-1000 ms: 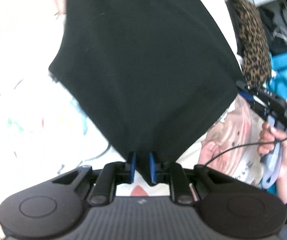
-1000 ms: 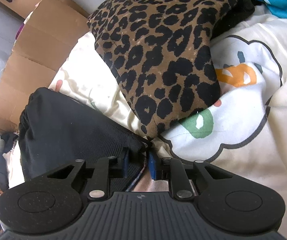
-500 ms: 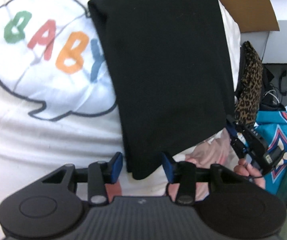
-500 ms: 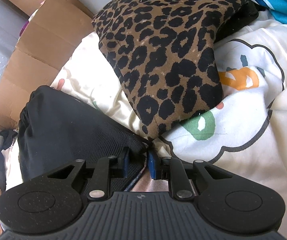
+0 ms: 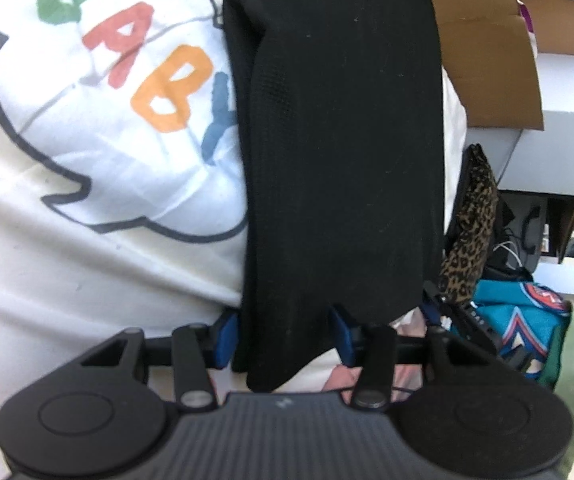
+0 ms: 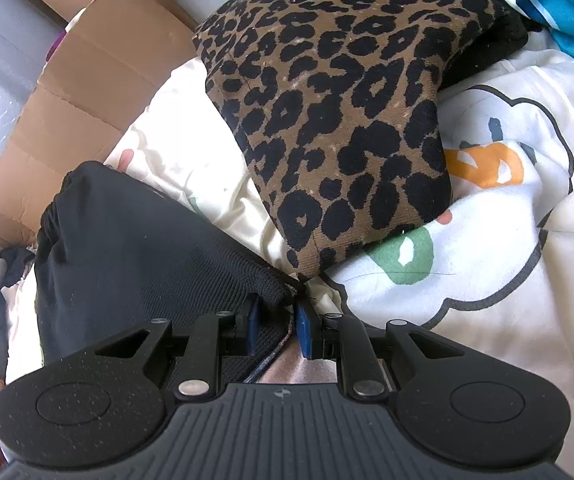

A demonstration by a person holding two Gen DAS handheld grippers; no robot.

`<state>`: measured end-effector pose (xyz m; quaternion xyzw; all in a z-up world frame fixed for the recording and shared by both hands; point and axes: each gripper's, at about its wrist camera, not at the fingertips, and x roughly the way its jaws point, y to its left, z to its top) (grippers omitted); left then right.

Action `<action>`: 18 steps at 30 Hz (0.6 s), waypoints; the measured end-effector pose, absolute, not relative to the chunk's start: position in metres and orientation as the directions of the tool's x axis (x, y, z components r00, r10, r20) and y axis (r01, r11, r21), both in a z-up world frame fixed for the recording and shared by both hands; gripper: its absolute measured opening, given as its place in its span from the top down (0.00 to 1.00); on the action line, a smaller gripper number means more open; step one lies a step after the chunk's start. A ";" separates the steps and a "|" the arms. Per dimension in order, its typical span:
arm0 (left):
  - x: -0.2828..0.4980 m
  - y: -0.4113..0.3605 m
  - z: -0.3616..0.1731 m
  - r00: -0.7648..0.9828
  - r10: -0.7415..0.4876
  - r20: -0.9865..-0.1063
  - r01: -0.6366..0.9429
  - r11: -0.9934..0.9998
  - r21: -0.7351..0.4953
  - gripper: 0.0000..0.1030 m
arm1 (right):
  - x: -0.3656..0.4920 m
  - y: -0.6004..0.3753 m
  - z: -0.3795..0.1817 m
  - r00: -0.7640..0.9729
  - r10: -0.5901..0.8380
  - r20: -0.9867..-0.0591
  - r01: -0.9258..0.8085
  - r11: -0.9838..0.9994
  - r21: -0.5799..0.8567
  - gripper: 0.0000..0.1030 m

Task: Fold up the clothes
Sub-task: 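Open the left tool and regrasp the folded black shorts edge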

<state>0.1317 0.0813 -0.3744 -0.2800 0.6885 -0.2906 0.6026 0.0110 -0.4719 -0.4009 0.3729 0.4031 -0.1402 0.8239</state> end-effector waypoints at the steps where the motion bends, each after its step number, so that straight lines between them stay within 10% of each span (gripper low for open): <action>1: 0.133 0.082 -0.373 -0.119 -0.745 -0.657 -0.041 0.664 -0.746 0.58 | 0.011 -0.472 -0.401 0.636 0.068 -0.769 0.533 0.682 0.500 0.77; 18: 0.132 0.092 -0.399 -0.069 -0.822 -0.565 -0.211 0.566 -0.797 0.58 | 0.011 -0.473 -0.401 0.637 0.073 -0.767 0.527 0.684 0.504 0.77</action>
